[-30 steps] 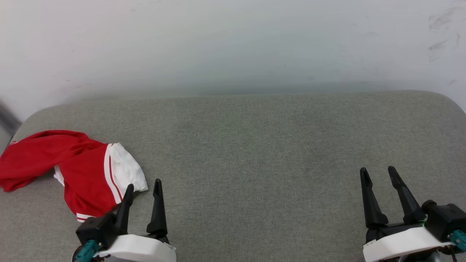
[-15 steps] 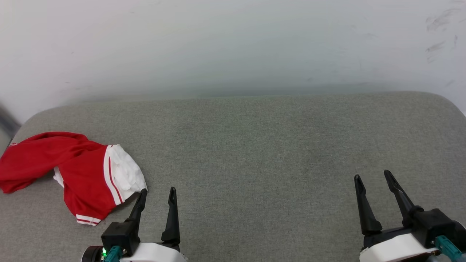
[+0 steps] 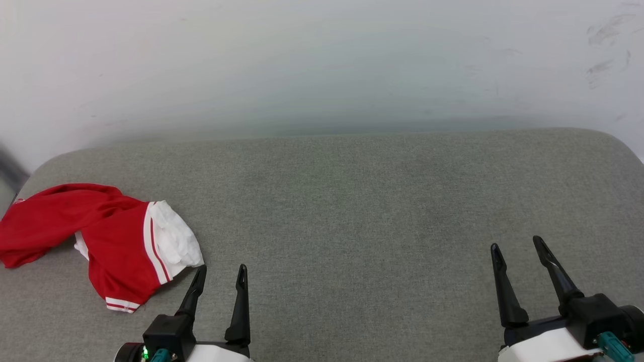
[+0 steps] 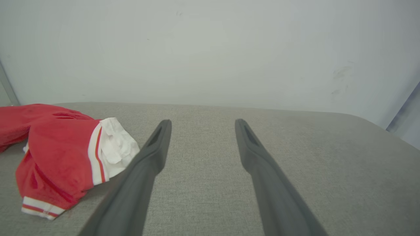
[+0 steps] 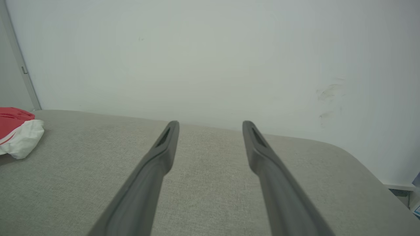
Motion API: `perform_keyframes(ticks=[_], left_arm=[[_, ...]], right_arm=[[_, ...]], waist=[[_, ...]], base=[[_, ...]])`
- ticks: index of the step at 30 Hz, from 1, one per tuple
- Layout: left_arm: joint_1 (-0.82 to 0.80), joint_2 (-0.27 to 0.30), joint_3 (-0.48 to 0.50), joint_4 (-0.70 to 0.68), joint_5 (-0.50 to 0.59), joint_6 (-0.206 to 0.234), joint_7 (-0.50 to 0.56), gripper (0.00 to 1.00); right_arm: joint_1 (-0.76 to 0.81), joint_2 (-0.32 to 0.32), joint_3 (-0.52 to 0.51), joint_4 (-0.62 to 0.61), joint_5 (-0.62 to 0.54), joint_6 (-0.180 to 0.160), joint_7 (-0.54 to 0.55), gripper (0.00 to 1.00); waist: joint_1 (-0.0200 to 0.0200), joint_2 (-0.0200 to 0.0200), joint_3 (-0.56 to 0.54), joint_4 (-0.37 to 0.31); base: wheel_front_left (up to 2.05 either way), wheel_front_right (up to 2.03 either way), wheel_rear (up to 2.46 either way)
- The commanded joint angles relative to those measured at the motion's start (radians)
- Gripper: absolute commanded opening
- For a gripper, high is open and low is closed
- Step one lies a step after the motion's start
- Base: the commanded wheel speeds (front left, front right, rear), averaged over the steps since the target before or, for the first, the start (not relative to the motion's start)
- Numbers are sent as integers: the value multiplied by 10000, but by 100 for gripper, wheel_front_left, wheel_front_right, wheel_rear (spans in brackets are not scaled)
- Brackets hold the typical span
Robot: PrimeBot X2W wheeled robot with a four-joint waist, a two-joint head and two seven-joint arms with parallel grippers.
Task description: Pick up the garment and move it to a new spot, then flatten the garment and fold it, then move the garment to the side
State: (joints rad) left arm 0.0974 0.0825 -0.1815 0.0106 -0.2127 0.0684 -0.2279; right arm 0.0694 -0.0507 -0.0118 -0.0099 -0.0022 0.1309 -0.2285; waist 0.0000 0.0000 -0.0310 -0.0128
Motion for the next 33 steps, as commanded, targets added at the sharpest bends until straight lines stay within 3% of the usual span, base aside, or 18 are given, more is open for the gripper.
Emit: perform_keyframes(ticks=[1, 14, 19, 33], left_arm=[[86, -46, 62, -30, 174, -90, -78, 100], [297, -318, 631, 106, 813, -751, -325, 100], [383, -326, 511, 210, 995, -795, -400, 100], [233, -325, 456, 531, 801, -855, -379, 100]], right_arm=[[101, 7, 14, -77, -187, -3, -68, 100], [163, 10, 43, 439, 2146, -2, -311, 100], [144, 11, 132, 484, 1693, -3, -378, 100], [211, 11, 121, 564, 1760, -3, -372, 100]], waist=[[0, 0, -3, -2], [0, 0, -83, -21], [0, 0, -104, -44], [0, 0, -78, 52]], base=[[0, 0, 0], [0, 0, 0], [0, 0, 0], [0, 0, 0]])
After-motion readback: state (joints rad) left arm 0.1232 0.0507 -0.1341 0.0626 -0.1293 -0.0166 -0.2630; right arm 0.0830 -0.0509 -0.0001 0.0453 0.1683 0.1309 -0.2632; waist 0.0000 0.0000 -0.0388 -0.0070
